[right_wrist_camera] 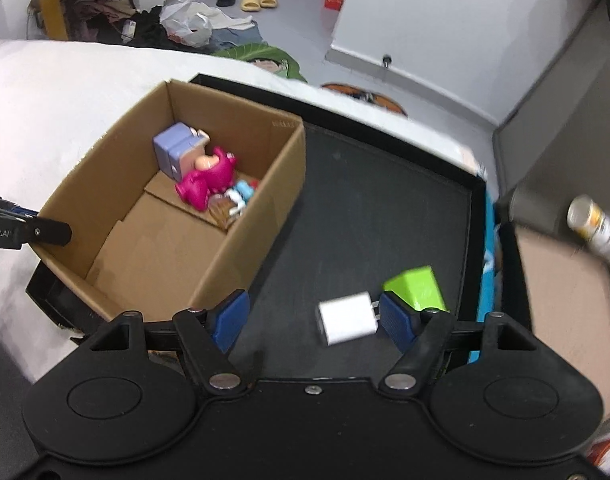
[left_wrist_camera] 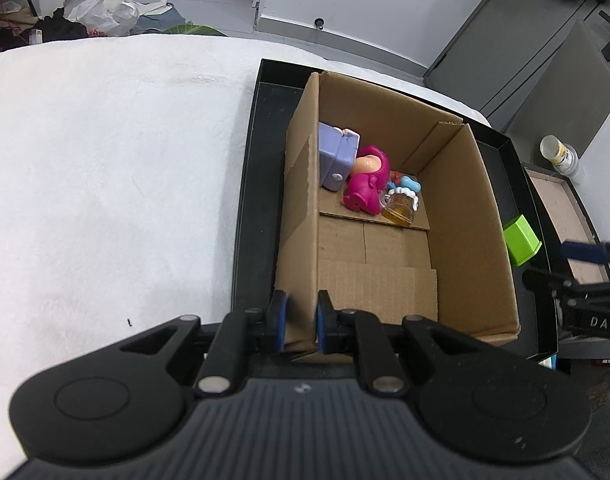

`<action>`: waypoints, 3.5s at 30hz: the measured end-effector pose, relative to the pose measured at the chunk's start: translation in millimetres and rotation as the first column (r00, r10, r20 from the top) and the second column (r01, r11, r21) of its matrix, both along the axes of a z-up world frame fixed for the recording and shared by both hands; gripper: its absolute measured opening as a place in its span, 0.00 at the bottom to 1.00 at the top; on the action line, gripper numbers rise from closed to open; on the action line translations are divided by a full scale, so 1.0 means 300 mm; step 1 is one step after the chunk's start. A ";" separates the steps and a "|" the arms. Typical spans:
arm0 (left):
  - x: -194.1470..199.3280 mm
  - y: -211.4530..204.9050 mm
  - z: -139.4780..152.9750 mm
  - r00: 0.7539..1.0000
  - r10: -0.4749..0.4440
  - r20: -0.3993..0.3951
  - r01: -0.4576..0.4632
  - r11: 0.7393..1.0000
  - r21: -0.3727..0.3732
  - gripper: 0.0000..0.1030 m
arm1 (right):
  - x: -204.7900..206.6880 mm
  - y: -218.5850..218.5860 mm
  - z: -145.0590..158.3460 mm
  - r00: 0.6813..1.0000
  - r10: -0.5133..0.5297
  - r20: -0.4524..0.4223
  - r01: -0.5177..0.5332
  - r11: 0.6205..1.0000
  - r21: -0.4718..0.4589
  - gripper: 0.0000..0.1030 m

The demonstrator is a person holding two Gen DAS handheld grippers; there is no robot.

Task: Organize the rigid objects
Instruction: 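Move the right gripper back over the tray to the brown-haired doll, then close the right gripper on the brown-haired doll, then lift the doll with the right gripper and carry it into the box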

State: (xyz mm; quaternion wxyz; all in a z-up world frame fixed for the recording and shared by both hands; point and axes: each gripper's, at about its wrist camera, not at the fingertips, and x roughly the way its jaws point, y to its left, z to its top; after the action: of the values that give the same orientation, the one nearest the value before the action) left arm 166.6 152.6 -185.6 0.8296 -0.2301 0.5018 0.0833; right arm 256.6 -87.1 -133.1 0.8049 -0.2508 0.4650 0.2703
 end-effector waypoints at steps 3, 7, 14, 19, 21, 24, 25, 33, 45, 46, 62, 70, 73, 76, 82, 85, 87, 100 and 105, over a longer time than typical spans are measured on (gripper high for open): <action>0.000 0.000 0.000 1.000 0.002 0.000 -0.002 1.000 -0.001 0.13 | 0.000 -0.022 -0.030 1.000 -0.020 -0.021 0.020 1.000 -0.001 0.69; -0.001 0.000 0.000 1.000 0.005 0.001 -0.005 1.000 -0.003 0.13 | 0.005 -0.043 -0.061 0.998 -0.048 -0.051 0.048 0.999 0.006 0.69; -0.001 0.000 0.000 1.000 0.004 0.000 -0.004 1.000 -0.002 0.13 | 0.010 -0.067 -0.095 0.991 -0.085 -0.100 0.089 0.996 0.032 0.69; -0.003 0.000 -0.001 1.000 0.004 0.000 -0.004 1.000 -0.001 0.13 | 0.006 -0.075 -0.125 0.986 -0.103 -0.132 0.109 0.993 0.043 0.69; -0.003 0.000 -0.001 1.000 0.004 0.000 -0.004 1.000 -0.002 0.13 | 0.008 -0.078 -0.134 0.983 -0.111 -0.147 0.120 0.992 0.050 0.69; -0.003 0.000 -0.001 1.000 0.004 0.000 -0.004 1.000 -0.001 0.13 | 0.014 -0.089 -0.156 0.975 -0.127 -0.182 0.140 0.988 0.062 0.69; -0.003 0.000 -0.001 1.000 0.004 0.000 -0.004 1.000 -0.001 0.13 | 0.016 -0.092 -0.165 0.971 -0.135 -0.195 0.150 0.986 0.066 0.69; -0.005 0.001 -0.001 1.000 0.006 0.002 -0.006 1.000 -0.006 0.14 | 0.023 -0.098 -0.212 0.950 -0.153 -0.271 0.177 0.982 0.064 0.65; -0.006 0.002 -0.001 1.000 0.007 0.002 -0.007 1.000 -0.008 0.14 | -0.006 -0.085 -0.268 0.929 -0.115 -0.350 0.124 0.992 0.004 0.65; -0.006 0.002 -0.002 1.000 0.008 0.002 -0.008 1.000 -0.009 0.14 | -0.008 -0.084 -0.272 0.929 -0.113 -0.353 0.120 0.993 -0.001 0.65; -0.009 0.003 -0.002 1.000 0.008 0.000 -0.008 1.000 -0.007 0.14 | -0.019 -0.045 -0.283 0.936 -0.108 -0.336 0.102 0.994 -0.038 0.42; -0.011 0.002 0.003 1.000 0.006 0.001 -0.006 1.000 -0.005 0.14 | -0.024 -0.015 -0.185 0.965 -0.088 -0.249 0.086 0.996 -0.019 0.42; -0.010 0.001 0.004 1.000 0.006 0.001 -0.006 1.000 -0.005 0.14 | -0.017 -0.002 -0.153 0.973 -0.080 -0.215 0.077 0.997 -0.023 0.42; -0.010 0.001 0.004 1.000 0.004 0.003 -0.004 1.000 -0.006 0.14 | 0.007 -0.005 -0.145 0.978 -0.073 -0.195 0.070 0.997 -0.022 0.42; -0.011 0.000 0.005 1.000 0.004 0.004 -0.004 1.000 -0.005 0.14 | 0.040 -0.003 -0.079 0.986 -0.055 -0.157 0.053 0.998 -0.017 0.42; -0.012 0.000 0.005 1.000 0.005 0.004 -0.005 1.000 -0.005 0.14 | 0.039 0.009 -0.053 0.989 -0.046 -0.139 0.045 0.999 -0.011 0.42; -0.012 0.000 0.006 1.000 0.006 0.004 -0.006 1.000 -0.003 0.14 | 0.043 0.019 -0.033 0.991 -0.042 -0.127 0.041 0.999 -0.004 0.42; -0.015 -0.004 0.009 1.000 -0.001 0.006 0.001 1.000 0.000 0.14 | 0.051 0.108 0.089 0.998 -0.011 -0.054 0.013 0.999 0.034 0.42; -0.016 0.000 0.007 1.000 -0.001 0.010 0.001 1.000 -0.006 0.14 | 0.047 0.150 0.118 0.999 0.005 -0.040 -0.003 0.999 0.047 0.42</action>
State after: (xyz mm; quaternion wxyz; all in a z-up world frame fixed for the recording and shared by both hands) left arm 161.7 152.5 -183.4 0.8313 -0.2329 0.4982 0.0803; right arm 270.7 -42.1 -97.7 0.8005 -0.2271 0.4741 0.2878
